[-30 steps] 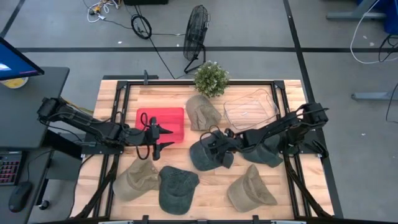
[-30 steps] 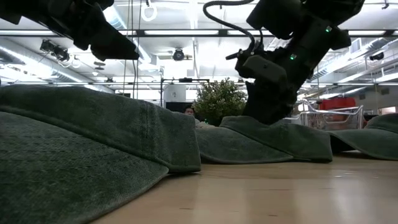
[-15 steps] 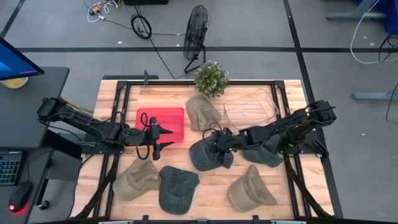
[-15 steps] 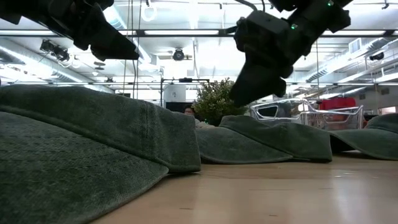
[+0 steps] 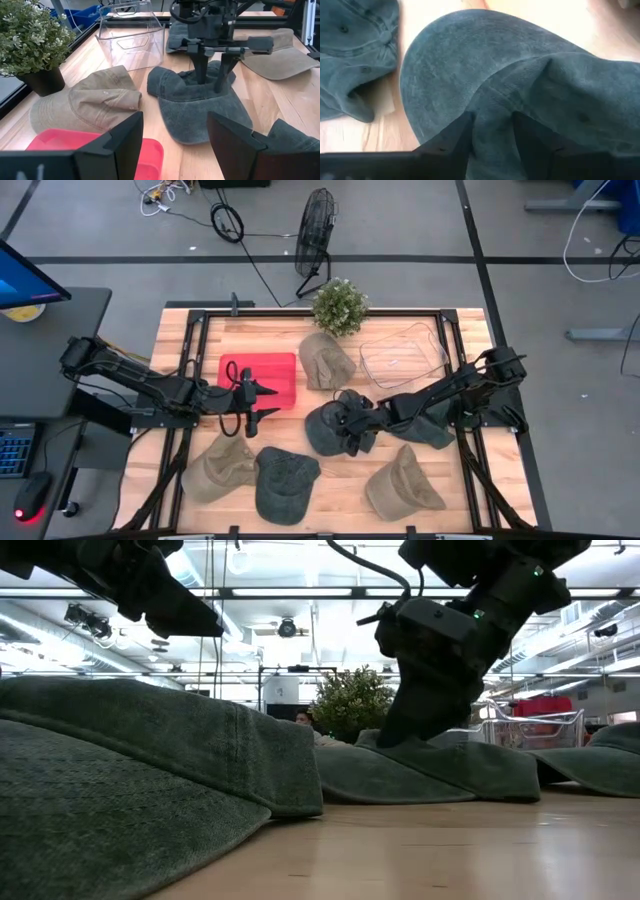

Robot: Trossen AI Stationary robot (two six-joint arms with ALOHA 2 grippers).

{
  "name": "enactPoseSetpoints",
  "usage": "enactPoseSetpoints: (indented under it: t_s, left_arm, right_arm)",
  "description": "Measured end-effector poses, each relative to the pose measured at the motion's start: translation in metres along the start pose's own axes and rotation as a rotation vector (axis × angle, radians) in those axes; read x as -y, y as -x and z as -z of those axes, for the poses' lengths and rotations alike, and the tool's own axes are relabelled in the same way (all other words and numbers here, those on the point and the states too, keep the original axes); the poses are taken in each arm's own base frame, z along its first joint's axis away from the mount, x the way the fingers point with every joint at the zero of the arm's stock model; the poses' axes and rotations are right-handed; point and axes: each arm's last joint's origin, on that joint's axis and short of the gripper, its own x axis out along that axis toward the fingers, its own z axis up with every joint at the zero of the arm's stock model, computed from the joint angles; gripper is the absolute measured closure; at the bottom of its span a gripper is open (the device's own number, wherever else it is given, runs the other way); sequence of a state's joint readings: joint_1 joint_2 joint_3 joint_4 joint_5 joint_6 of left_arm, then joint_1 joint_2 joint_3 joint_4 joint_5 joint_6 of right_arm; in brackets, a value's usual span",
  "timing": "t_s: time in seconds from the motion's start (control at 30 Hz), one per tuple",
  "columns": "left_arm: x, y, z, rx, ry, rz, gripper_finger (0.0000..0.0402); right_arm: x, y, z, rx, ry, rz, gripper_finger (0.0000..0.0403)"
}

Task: Pick & Place hat
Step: Put the top left black cap into the transparent bin

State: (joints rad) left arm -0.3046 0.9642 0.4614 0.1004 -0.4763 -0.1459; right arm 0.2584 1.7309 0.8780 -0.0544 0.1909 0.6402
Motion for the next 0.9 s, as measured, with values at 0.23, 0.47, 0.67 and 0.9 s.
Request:
enactPoseSetpoints:
  t_s: [0.23, 0.47, 0.67, 0.9]
  left_arm:
    - [0.0, 0.0, 0.0, -0.002, -0.001, 0.0, 0.0179]
    - [0.0, 0.0, 0.001, -0.009, -0.005, -0.001, 0.0179]
    - [0.0, 0.0, 0.002, -0.014, -0.006, -0.002, 0.0179]
    - [0.0, 0.0, 0.003, -0.022, -0.004, -0.003, 0.0179]
  right_arm:
    - [-0.002, 0.004, -0.002, -0.012, 0.064, -0.053, 0.0389]
    - [-0.014, 0.046, -0.033, 0.009, 0.142, -0.021, 0.0397]
    - [-0.014, 0.122, -0.073, 0.073, 0.295, 0.287, 0.0399]
    - [0.014, 0.175, -0.075, 0.059, 0.345, 0.655, 0.04]
